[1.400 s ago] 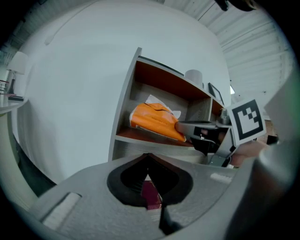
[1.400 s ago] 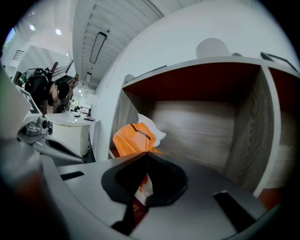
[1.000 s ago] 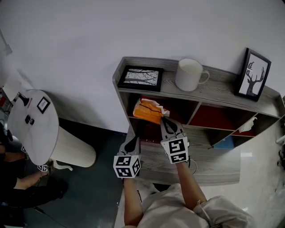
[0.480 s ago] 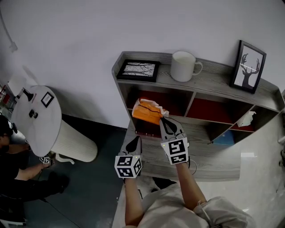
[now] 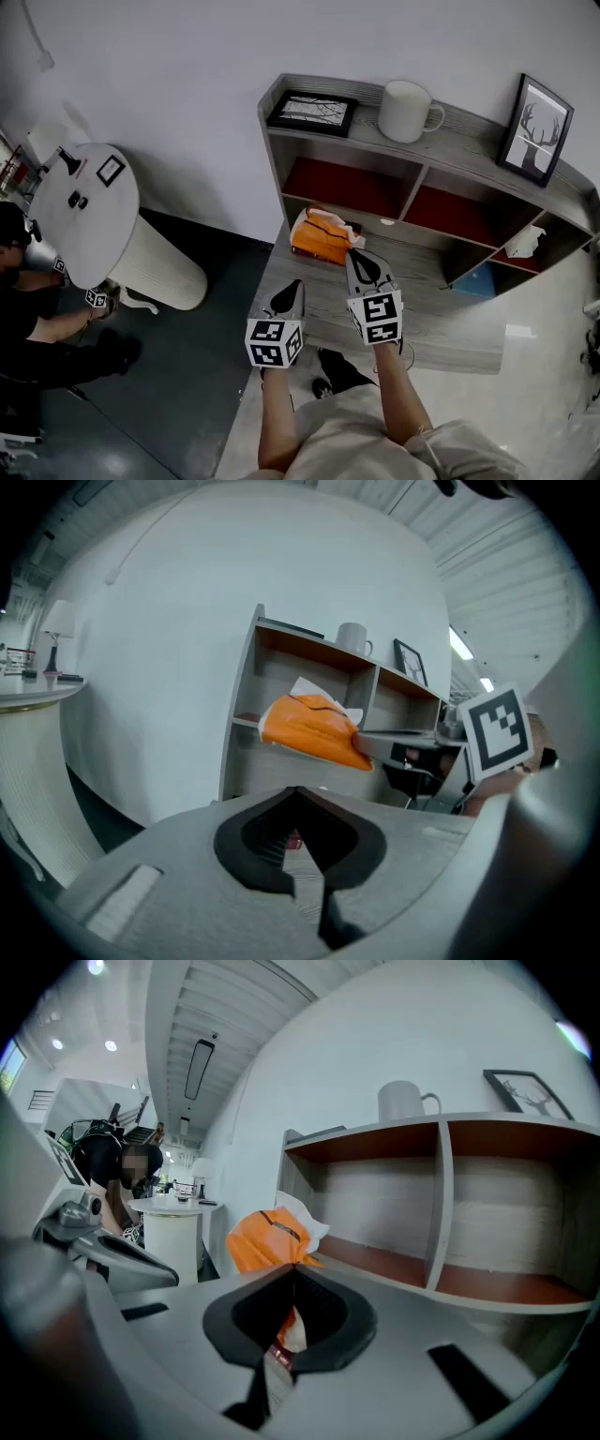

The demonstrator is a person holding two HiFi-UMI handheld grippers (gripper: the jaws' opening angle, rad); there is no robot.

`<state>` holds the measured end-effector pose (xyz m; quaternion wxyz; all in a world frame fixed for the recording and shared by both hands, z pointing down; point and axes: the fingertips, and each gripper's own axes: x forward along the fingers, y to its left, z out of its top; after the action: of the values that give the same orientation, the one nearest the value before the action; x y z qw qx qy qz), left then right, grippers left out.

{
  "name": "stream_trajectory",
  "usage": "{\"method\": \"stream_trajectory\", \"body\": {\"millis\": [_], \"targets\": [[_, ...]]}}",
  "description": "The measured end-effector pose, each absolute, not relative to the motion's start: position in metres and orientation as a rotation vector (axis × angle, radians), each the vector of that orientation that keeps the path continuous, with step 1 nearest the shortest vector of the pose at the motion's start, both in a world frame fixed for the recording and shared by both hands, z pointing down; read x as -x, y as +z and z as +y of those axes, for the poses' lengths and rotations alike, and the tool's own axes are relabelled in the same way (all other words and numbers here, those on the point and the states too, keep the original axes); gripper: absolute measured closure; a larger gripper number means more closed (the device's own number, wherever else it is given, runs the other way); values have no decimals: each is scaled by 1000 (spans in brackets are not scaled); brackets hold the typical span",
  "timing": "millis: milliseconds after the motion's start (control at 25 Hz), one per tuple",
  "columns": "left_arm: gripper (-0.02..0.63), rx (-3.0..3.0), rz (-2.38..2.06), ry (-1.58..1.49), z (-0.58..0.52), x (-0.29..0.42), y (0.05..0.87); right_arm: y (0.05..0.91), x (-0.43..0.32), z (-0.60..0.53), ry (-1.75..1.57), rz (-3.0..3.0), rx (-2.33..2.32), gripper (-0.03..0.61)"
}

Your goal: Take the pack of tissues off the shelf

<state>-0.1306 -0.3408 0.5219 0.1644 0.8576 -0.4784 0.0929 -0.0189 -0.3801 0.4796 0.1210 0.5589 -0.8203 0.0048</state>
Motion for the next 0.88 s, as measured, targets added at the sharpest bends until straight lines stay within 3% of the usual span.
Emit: {"method": "stream_trajectory", "body": {"millis": [880], "targets": [[606, -2394, -1436, 229, -296, 147, 524, 541, 9, -332, 109, -2353, -1466, 560]]}}
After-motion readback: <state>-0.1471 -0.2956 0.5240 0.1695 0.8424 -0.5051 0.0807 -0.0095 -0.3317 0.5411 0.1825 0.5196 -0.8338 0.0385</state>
